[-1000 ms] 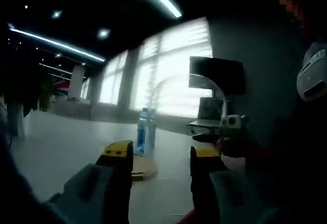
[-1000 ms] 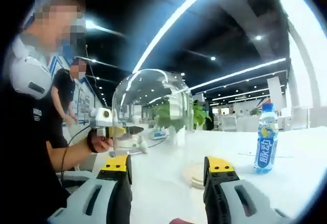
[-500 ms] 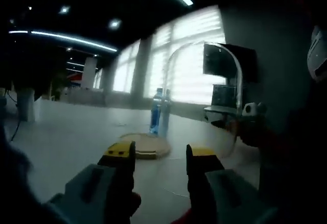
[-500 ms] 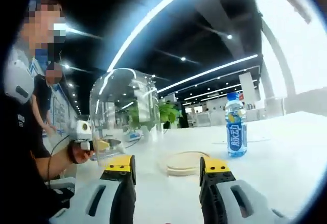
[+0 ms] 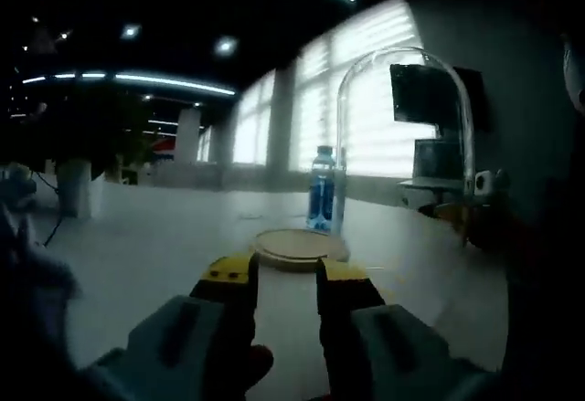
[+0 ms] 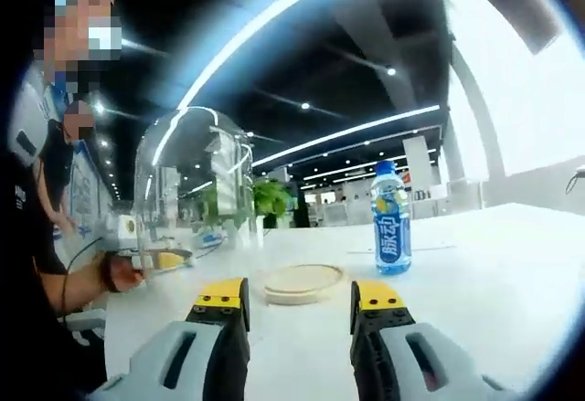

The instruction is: Open the cover put in the Mizone put the cover back on

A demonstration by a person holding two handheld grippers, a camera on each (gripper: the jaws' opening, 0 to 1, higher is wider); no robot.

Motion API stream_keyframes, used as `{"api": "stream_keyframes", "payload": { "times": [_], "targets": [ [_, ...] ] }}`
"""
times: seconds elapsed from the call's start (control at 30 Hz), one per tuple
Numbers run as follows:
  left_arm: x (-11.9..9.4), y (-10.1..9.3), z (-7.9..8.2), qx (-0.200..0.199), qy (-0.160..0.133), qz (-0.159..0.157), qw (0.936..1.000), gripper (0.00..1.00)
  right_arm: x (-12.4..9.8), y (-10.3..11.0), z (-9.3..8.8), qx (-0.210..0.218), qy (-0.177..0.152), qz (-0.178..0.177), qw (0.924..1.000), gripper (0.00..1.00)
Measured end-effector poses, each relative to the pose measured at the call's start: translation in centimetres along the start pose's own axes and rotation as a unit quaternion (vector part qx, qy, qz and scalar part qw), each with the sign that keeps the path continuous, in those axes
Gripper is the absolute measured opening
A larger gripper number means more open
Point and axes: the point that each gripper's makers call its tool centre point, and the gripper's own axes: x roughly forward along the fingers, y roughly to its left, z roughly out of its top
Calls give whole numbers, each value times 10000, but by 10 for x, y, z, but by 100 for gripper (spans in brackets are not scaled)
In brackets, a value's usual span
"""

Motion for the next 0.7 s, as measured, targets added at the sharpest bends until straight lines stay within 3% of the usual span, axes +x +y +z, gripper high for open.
{"api": "stream_keyframes", "payload": {
  "times": [0.07, 0.2, 0.43, 0.7],
  "targets": [
    [1, 1, 0, -60, -30, 6, 10000, 21, -1, -7, -4, 7, -36, -168, 9999, 32],
    [-1, 2, -4, -18, 5, 3, 10000, 21, -1, -7, -7, -35, 8, -158, 9999, 32],
    [-3, 7, 3, -191, -203, 29, 9996, 22, -3, -5, -10, 38, 22, -92, 9999, 32],
    [-2, 3, 1, 18, -158, 19, 9999, 24, -5, -11, -6, 93, -87, -238, 9996, 29]
  ]
}}
